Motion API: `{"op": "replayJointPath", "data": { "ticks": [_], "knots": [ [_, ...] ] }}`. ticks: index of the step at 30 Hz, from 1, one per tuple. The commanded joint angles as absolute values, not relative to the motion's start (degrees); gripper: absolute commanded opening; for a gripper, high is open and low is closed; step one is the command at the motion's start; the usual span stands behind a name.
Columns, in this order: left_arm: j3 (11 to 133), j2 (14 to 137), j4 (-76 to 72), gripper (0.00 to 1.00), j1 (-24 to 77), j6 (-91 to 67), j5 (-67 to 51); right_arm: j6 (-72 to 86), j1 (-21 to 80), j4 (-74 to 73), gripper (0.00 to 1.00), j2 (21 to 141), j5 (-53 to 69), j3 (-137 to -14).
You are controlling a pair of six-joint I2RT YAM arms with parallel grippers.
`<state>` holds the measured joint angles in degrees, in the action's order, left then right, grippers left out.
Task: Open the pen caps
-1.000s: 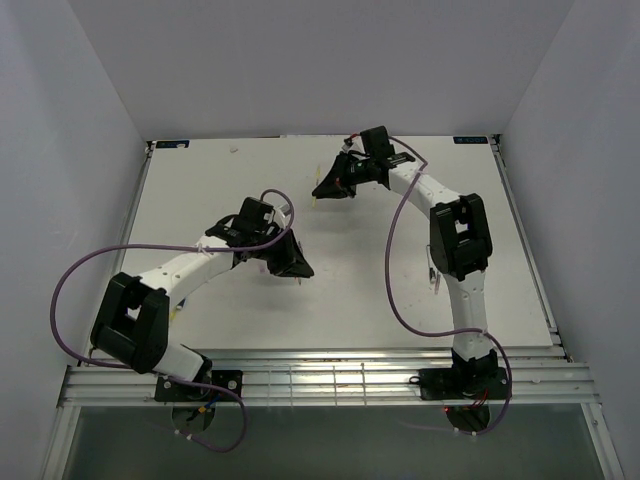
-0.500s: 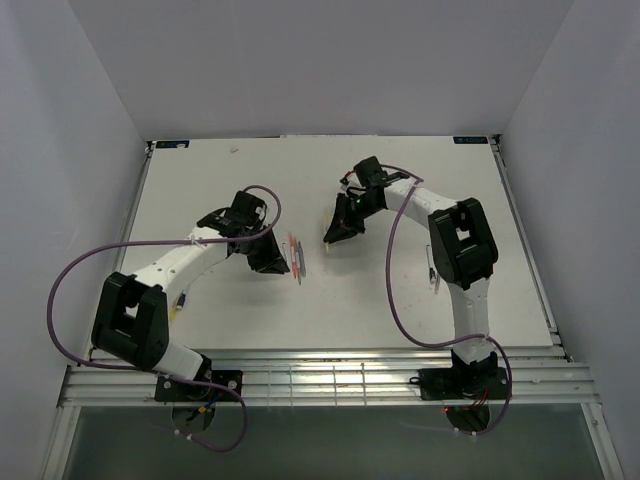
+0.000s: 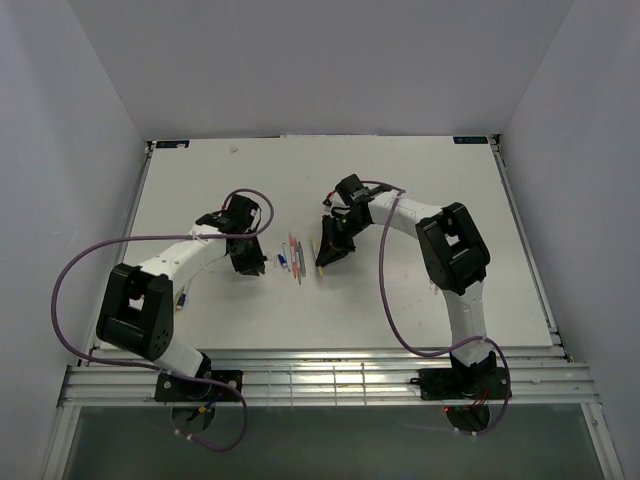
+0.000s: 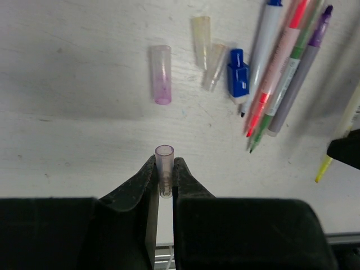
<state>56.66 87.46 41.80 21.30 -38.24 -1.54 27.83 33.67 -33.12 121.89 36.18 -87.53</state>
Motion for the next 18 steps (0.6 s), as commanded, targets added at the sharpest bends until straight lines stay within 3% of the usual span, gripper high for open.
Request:
{"op": "replayJointPath", "data": {
  "ticks": [1, 11, 18],
  "knots": [
    [55.6, 87.4, 40.3, 0.00, 19.6, -36.9, 3.7, 26.8, 33.3, -33.3, 0.08, 120.8, 36.9, -88.0],
    [58.9, 95.7, 40.2, 0.06, 18.7, -34.7, 6.4, 26.8, 33.4, -33.4, 0.08, 121.8, 37.3, -88.3],
    [62.4, 100.5, 40.0, 0.17, 18.2, -33.6, 5.5, 26.3, 33.5, -33.6, 0.08, 123.1, 37.9, -88.9]
  ]
}}
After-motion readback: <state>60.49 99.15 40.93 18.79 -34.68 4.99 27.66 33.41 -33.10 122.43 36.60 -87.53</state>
